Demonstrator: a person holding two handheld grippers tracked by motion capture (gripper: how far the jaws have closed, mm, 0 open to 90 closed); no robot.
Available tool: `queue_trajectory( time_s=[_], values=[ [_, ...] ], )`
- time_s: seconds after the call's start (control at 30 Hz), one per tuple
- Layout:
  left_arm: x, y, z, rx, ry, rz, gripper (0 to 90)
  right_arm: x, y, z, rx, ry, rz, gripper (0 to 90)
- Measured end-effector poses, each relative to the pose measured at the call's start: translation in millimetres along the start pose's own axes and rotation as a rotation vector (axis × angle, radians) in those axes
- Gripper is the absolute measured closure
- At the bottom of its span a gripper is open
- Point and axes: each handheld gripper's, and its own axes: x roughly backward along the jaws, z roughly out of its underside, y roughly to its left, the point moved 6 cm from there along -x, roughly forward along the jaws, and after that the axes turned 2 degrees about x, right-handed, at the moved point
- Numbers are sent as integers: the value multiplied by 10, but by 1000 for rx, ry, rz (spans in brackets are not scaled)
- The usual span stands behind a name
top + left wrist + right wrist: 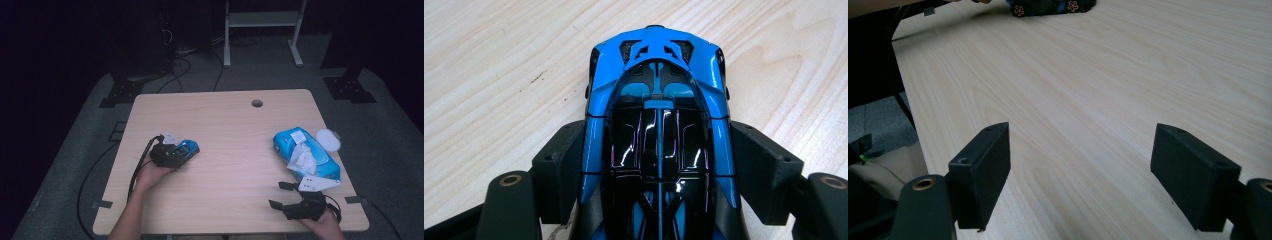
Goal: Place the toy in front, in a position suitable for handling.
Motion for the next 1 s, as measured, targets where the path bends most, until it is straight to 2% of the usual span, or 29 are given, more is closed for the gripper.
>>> queue_trajectory(
  time_s=[0.13,0.23,0.33,0.37,0.4,0.47,0.5,0.53,0.57,0.6,0.63,0.7,0.73,0.77,0.8,0.83,0.87,0.9,1.0],
  values=[
    [27,-5,11,-10,4,3,280,1,-2,-4,-6,-3,0,233],
    [78,-34,-15,-21,-14,10,280,4,-4,-6,-10,-6,0,233],
    [195,-136,-143,-60,-59,26,280,7,-8,-10,-8,-8,4,233],
    [195,-136,-143,-60,-59,26,280,7,-8,-10,-8,-8,4,233],
    [226,-177,-185,-77,-69,35,280,9,-10,-12,-6,-9,6,233],
    [291,-349,-312,-128,-96,77,280,27,-12,-29,-4,-20,11,233],
    [291,-349,-312,-128,-96,77,280,27,-12,-29,-4,-20,11,233],
    [305,-419,-352,-150,-102,92,280,48,-15,-42,-2,-27,16,233],
    [312,-573,-421,-189,-110,123,280,61,-15,-50,-2,-31,20,233],
    [312,-573,-421,-189,-110,123,280,61,-15,-50,-2,-31,20,233],
    [296,-744,-476,-223,-116,164,280,91,-21,-69,4,-44,28,233],
    [256,-923,-518,-257,-114,201,280,127,-21,-93,13,-55,37,233],
    [256,-923,-518,-257,-114,201,280,127,-21,-93,13,-55,37,233],
    [233,-1014,-535,-276,-111,216,280,151,-22,-110,22,-58,42,233],
    [207,-1104,-550,-291,-108,237,280,186,-22,-136,30,-64,48,233],
    [156,-1274,-575,-327,-100,271,280,295,-29,-216,45,-98,67,234],
    [130,-1350,-586,-346,-96,288,280,359,-47,-258,55,-114,85,234],
    [130,-1350,-586,-346,-96,288,280,359,-47,-258,55,-114,85,234],
    [39,-1568,-605,-389,-79,332,280,540,-161,-344,59,-150,142,237]
  ],
)
